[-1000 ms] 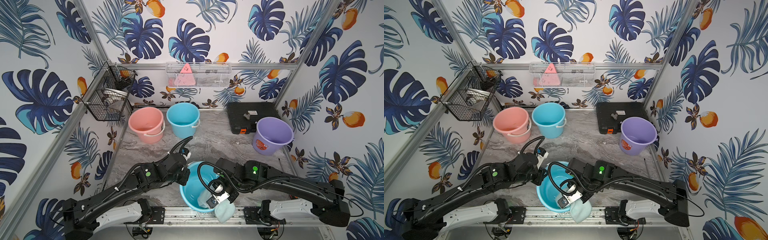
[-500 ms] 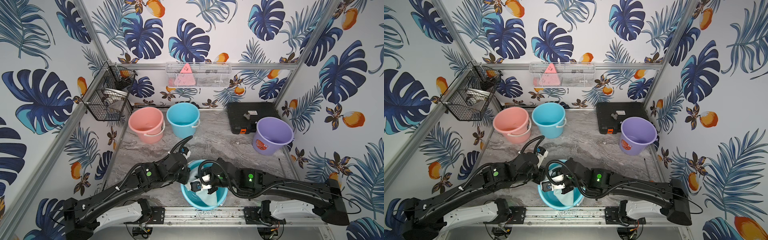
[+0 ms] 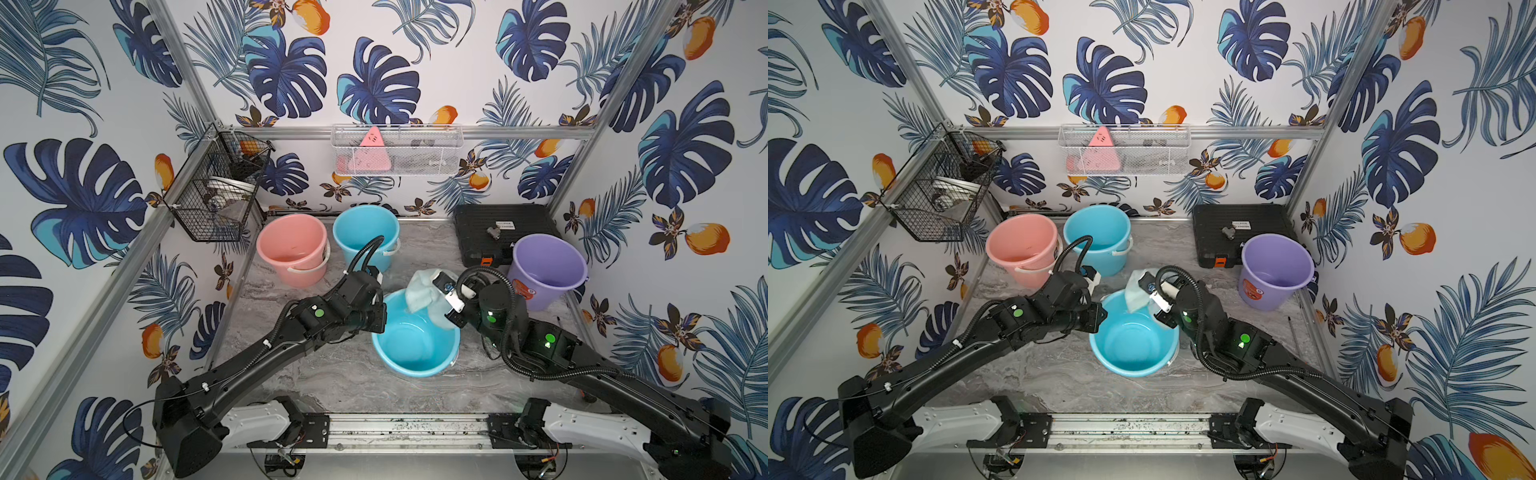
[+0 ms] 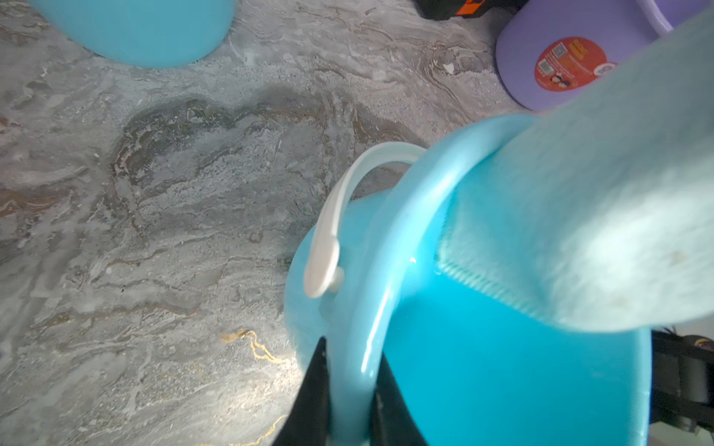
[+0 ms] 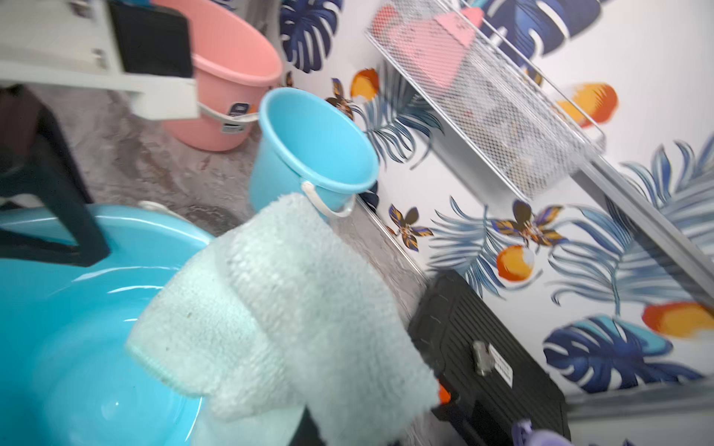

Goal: Wipe the inside of the bucket with a cloth
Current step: Place the bucket at the center of the board.

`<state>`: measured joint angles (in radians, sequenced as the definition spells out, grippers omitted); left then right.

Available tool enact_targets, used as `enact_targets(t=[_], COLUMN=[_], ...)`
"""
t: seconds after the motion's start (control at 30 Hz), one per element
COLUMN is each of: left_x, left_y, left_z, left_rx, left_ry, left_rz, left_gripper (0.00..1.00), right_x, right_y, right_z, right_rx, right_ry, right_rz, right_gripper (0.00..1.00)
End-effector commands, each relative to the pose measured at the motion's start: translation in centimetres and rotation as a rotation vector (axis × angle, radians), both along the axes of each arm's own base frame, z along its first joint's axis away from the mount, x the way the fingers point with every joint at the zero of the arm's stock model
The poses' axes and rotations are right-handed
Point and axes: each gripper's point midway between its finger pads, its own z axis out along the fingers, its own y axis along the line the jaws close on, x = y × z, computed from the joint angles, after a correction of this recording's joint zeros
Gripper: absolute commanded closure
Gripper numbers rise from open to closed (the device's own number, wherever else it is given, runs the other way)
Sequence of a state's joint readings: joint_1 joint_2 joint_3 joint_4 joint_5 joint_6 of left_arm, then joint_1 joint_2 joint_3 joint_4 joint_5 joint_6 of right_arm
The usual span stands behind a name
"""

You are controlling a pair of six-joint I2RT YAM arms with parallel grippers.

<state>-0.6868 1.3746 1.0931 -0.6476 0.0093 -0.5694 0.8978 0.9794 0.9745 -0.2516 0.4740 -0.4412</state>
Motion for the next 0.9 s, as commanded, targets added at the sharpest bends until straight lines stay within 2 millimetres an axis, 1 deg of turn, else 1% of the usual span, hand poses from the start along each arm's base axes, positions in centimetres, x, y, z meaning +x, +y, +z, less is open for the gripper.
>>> enact_targets(t=[0.0,0.1,0.2,0.3,0.37,0.43,0.5,0.53,0.57,0.63,0.67,0.7,0.8,0.87], left_x=[2.3,3.6,4.6,5.1,5.2,5.3,5.3,5.2,5.1,5.0,4.9,4.8,4.6,4.5], left_y=[-0.8,0.3,1.8,2.8,3.4,3.8,4.3,4.4,4.6,4.9,5.0,5.2,5.6,5.9], left_z=[0.4,-0.9,-2.0,-2.6,-2.9,-3.0,-3.2,-3.1,-3.2,-3.1,-3.0,-2.9,-2.7,-2.3], left_rx=[-0.061,-0.050,-0.038,-0.024,-0.019,-0.020,-0.018,-0.017,-0.014,-0.010,-0.009,-0.012,-0.004,0.002], left_ry=[-0.016,0.012,0.031,0.042,0.044,0.044,0.046,0.047,0.047,0.044,0.040,0.036,0.032,0.022], left_rz=[-0.016,0.018,0.061,0.084,0.098,0.114,0.125,0.128,0.131,0.138,0.141,0.145,0.154,0.160], left_gripper=[1.00,1.00,1.00,1.00,1.00,1.00,1.00,1.00,1.00,0.99,0.98,0.95,0.88,0.87], right_x=[2.3,4.5,5.9,6.7,7.0,7.1,6.9,6.7,6.5,5.8,5.4,5.0,3.9,3.4], right_y=[-3.3,-7.0,-10.7,-12.9,-13.6,-13.7,-13.1,-12.6,-12.1,-10.8,-9.8,-9.1,-7.2,-6.1], right_z=[1.2,0.5,-0.4,-2.1,-3.8,-5.7,-7.8,-8.7,-9.7,-11.7,-12.8,-14.1,-17.4,-19.0], right_rx=[0.199,0.275,0.337,0.389,0.419,0.437,0.464,0.480,0.509,0.563,0.592,0.617,0.660,0.680], right_ry=[0.051,0.111,0.143,0.194,0.258,0.329,0.404,0.439,0.482,0.582,0.640,0.705,0.872,0.958], right_rz=[-0.187,-0.351,-0.499,-0.553,-0.585,-0.608,-0.607,-0.599,-0.591,-0.566,-0.542,-0.532,-0.510,-0.490], right_gripper=[1.00,1.00,1.00,1.00,1.00,1.00,1.00,0.96,0.91,0.90,0.87,0.85,0.84,0.84])
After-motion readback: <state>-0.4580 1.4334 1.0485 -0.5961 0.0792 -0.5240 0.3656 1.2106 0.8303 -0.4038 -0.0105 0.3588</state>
